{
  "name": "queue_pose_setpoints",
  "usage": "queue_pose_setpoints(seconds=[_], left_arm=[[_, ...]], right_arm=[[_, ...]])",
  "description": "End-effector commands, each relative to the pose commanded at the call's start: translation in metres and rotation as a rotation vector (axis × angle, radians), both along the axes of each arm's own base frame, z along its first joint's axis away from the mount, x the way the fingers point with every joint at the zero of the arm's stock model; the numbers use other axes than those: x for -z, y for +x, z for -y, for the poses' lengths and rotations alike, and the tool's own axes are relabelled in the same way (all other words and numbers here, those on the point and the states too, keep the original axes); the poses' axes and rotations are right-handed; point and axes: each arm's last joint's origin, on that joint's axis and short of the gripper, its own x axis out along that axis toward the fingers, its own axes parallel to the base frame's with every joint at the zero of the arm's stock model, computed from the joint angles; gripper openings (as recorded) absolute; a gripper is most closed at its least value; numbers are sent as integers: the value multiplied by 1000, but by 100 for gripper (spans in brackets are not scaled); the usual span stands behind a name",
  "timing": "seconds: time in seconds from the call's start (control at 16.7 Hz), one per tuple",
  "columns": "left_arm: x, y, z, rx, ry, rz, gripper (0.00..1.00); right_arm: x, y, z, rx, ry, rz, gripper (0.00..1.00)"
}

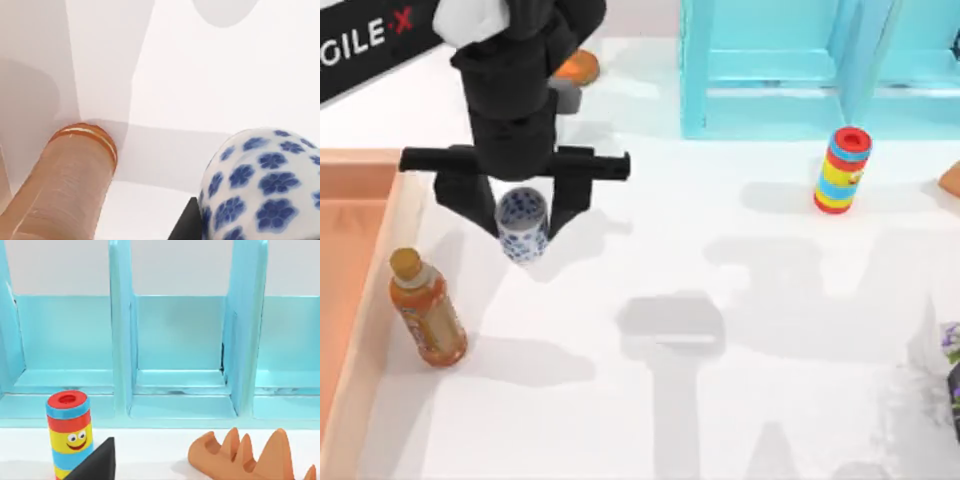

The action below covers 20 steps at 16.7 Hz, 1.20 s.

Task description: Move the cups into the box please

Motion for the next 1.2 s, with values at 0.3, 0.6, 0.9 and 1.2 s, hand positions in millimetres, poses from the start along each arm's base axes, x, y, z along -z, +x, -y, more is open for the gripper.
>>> queue_pose_setpoints(seconds=[0.3,0.6,0.9,1.2], left_arm=[[-27,25,-124,-11,-32,56,0],[-45,4,-231,-21,-33,65,0],[-46,-19,-271,-18,-39,20,0],[-45,-17,-270,-13,-38,21,0]], right_arm=[[0,0,0,0,0,0,100],[0,0,0,0,0,0,100],[0,0,0,0,0,0,100],[0,0,0,0,0,0,100]])
